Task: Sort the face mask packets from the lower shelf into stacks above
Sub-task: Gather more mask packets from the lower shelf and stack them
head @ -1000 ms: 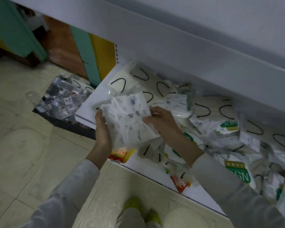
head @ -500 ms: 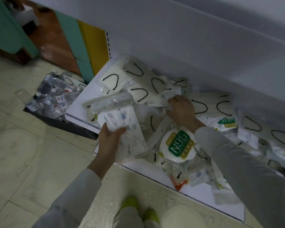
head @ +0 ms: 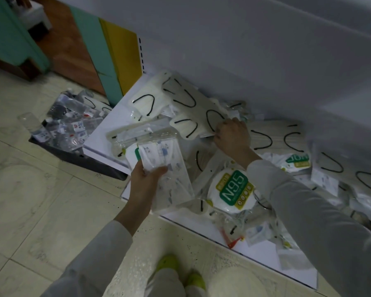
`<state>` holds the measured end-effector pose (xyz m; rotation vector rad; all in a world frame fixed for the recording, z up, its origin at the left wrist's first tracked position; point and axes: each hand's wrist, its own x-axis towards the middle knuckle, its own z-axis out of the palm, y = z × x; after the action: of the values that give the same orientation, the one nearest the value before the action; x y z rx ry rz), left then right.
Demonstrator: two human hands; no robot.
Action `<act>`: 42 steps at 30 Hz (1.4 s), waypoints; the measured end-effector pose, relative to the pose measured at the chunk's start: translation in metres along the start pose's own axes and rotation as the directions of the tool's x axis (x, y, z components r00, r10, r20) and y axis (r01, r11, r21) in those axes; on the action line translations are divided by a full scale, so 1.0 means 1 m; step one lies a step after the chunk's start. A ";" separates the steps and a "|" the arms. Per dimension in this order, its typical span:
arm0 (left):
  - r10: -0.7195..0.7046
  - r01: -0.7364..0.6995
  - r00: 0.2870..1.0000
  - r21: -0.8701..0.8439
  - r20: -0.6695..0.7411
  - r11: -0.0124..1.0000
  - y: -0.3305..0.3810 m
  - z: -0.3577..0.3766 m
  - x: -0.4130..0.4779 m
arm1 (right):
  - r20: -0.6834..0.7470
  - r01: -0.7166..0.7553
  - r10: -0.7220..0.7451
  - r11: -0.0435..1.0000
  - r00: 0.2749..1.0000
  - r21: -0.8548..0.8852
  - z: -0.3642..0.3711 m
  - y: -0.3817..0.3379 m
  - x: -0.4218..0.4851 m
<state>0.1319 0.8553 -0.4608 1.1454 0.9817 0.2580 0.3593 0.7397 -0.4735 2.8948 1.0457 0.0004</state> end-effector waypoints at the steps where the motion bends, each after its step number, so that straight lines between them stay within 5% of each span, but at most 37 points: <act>1: -0.001 0.001 1.000 0.003 0.004 1.000 -0.001 0.001 -0.001 | -0.018 0.005 -0.004 1.000 1.000 0.015 0.000 0.003 0.000; 6: -0.012 0.012 1.000 0.010 0.013 1.000 -0.004 0.006 -0.004 | -0.012 -0.040 0.041 0.997 0.999 0.069 -0.001 0.013 0.000; 10: -0.007 0.006 1.000 0.024 0.013 1.000 -0.004 0.006 -0.005 | -0.136 0.251 -0.272 0.956 0.953 -0.152 -0.003 0.009 0.004; 13: -0.003 0.003 1.000 0.020 0.006 1.000 -0.004 0.004 -0.004 | -0.025 0.379 -0.406 0.872 0.913 -0.311 -0.003 0.004 0.010; 17: -0.008 0.008 1.000 0.020 -0.003 1.000 -0.004 0.000 -0.002 | 0.058 0.375 -0.379 0.861 0.923 -0.342 0.002 0.004 0.020; 22: -0.006 0.005 1.000 0.030 0.005 1.000 -0.001 0.000 -0.002 | -0.132 0.375 -0.418 0.889 0.899 -0.262 -0.004 0.021 0.011; 27: -0.019 0.019 1.000 0.024 0.024 1.000 0.003 0.014 -0.002 | -0.461 0.476 -0.453 0.877 0.763 -0.073 -0.011 0.040 -0.017; 30: -0.042 0.042 0.998 0.000 0.046 0.999 0.001 0.027 -0.005 | -0.505 0.535 -0.469 0.845 0.724 -0.017 -0.016 0.044 -0.040; 36: -0.104 0.103 0.994 -0.030 -0.035 0.994 -0.003 0.035 -0.011 | -0.660 0.367 -0.149 0.907 0.736 0.205 -0.041 0.035 -0.076; 38: -0.130 0.129 0.990 -0.027 -0.050 0.991 0.001 0.034 -0.015 | -0.673 0.448 -0.106 0.819 0.732 0.358 -0.052 0.028 -0.090; 42: -0.270 0.307 0.950 -0.289 0.159 0.907 0.019 0.028 -0.017 | -0.568 0.743 -0.499 0.564 0.654 0.361 -0.049 0.004 -0.111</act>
<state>0.1490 0.8348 -0.4339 0.7075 0.9555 0.0996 0.2754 0.6682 -0.4217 2.7860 2.5567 0.3272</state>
